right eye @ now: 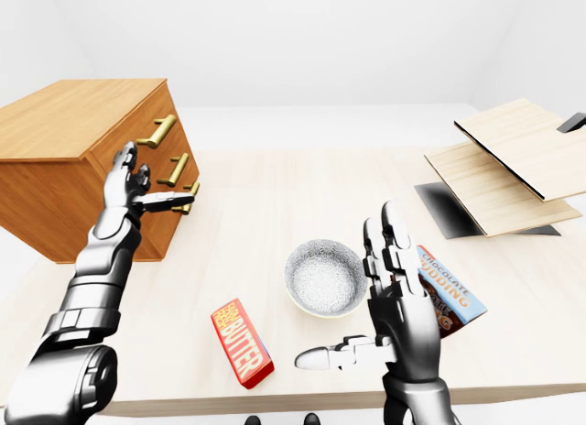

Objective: Close the top drawer of the cabinet and put the bowl on top of it.

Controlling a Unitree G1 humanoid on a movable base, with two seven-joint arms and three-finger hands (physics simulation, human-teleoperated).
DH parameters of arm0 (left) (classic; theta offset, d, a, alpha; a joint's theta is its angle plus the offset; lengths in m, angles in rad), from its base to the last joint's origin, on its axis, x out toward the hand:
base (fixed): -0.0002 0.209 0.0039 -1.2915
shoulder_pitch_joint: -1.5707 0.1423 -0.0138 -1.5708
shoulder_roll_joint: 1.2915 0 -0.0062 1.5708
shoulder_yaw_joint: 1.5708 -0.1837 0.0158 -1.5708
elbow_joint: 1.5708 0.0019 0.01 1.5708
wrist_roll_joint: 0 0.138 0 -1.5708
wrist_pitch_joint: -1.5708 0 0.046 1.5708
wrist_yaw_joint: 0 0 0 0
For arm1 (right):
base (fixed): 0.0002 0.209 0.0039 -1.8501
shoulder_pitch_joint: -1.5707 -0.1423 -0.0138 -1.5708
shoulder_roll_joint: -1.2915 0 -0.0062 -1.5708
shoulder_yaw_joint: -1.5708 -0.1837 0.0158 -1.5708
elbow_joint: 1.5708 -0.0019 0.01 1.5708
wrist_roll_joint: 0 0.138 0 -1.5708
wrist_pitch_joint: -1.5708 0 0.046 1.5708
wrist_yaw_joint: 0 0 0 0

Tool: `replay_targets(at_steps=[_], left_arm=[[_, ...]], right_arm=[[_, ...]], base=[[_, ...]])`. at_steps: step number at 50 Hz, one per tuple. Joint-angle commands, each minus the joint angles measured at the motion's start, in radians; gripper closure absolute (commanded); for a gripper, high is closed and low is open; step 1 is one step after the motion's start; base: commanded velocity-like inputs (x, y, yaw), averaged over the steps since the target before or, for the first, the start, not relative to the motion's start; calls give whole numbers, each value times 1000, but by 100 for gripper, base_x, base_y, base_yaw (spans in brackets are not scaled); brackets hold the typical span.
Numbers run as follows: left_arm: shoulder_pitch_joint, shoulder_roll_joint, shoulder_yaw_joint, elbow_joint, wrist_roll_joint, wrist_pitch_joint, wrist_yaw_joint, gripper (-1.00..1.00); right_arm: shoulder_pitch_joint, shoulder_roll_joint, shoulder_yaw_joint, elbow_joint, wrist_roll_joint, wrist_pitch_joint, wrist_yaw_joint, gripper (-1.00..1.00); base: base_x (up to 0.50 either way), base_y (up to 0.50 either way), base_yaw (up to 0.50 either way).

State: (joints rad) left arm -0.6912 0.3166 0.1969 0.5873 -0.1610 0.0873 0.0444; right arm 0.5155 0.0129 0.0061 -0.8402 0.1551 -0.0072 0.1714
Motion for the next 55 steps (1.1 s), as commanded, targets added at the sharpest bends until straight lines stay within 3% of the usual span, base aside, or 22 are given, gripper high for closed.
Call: replay_targets(at_steps=[1,32,35,38,40,55], left_arm=[[-8,25,16,41,-16,0,16,-100],[36,76,62,-61,-126,0,-5,-100],[96,59,58,-169,-139,0,-11,-100],[99,57,60,-176,-137,0,-12,-100],[200,34,61,-403,-150,0,-5,-100],[523,-112,84,-997,-115,0,-72,-100]], right_arm=[[-2,-4,6,6,-4,-4,-5,-100],[2,-10,10,0,0,0,-6,-100],[-3,-8,8,3,-1,4,-7,-100],[-3,-8,8,3,-2,4,-6,-100],[-12,-8,6,11,-3,7,-8,-100],[-9,-4,3,10,-2,6,-5,-100]], base=[[0,0,0],[0,0,0],[0,0,0],[0,0,0],[0,0,0],[0,0,0]])
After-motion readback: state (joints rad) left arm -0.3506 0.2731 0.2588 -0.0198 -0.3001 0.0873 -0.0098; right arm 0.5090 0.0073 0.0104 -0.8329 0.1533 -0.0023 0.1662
